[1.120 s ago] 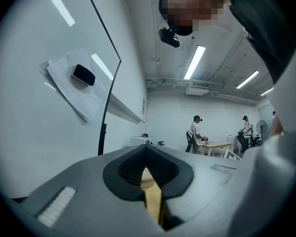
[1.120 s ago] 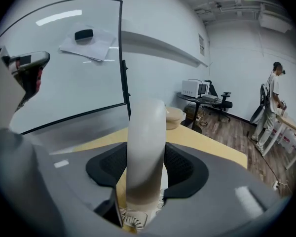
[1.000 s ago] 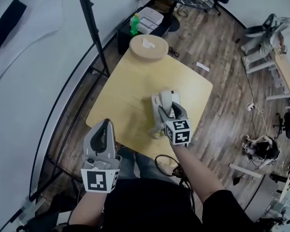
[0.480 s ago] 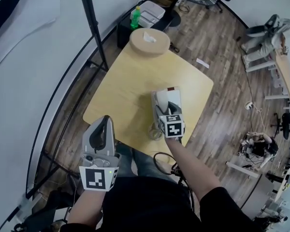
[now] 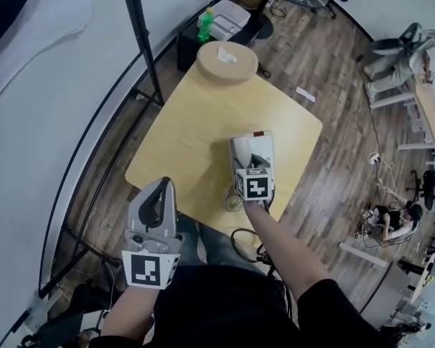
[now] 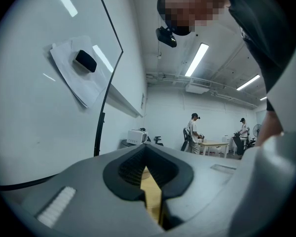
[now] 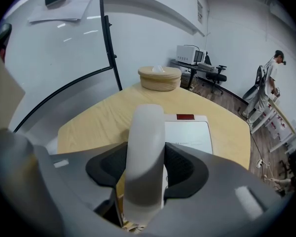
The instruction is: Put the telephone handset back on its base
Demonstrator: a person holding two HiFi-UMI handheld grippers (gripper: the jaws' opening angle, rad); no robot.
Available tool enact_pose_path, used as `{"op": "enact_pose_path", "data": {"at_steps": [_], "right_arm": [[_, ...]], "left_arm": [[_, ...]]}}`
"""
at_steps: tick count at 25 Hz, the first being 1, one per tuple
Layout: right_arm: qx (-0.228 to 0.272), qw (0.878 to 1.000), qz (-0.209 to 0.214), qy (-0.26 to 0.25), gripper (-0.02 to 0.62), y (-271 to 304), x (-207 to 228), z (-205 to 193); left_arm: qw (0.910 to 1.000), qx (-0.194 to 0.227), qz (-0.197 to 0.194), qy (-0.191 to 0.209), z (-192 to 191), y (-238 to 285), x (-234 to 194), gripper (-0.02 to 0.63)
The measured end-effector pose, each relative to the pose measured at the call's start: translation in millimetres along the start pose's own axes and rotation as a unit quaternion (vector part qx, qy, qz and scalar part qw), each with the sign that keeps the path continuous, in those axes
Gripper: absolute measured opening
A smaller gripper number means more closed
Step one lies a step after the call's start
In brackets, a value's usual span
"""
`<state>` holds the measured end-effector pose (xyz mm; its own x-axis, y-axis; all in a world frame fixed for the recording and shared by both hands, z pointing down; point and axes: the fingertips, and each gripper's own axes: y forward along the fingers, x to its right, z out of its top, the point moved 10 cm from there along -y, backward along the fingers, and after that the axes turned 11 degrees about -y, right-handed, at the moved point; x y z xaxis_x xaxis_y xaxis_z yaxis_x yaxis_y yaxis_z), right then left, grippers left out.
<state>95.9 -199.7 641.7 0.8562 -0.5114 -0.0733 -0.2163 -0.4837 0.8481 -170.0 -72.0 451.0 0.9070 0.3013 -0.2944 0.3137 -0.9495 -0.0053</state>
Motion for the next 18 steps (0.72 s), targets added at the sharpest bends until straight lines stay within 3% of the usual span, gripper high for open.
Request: {"op": "enact_pose_path", "data": {"at_steps": [7, 18], "right_arm": [[-0.018, 1.000, -0.002, 0.017, 0.235, 8.2, -6.9, -3.9], [-0.018, 1.000, 0.000, 0.007, 0.241, 10.4, -7.1, 0.0]], "left_arm": [[0.9995, -0.029, -0.015, 0.004, -5.6, -2.5, 3.3, 0.000], [0.9994, -0.032, -0.014, -0.003, -8.6, -7.2, 0.4, 0.000]]}}
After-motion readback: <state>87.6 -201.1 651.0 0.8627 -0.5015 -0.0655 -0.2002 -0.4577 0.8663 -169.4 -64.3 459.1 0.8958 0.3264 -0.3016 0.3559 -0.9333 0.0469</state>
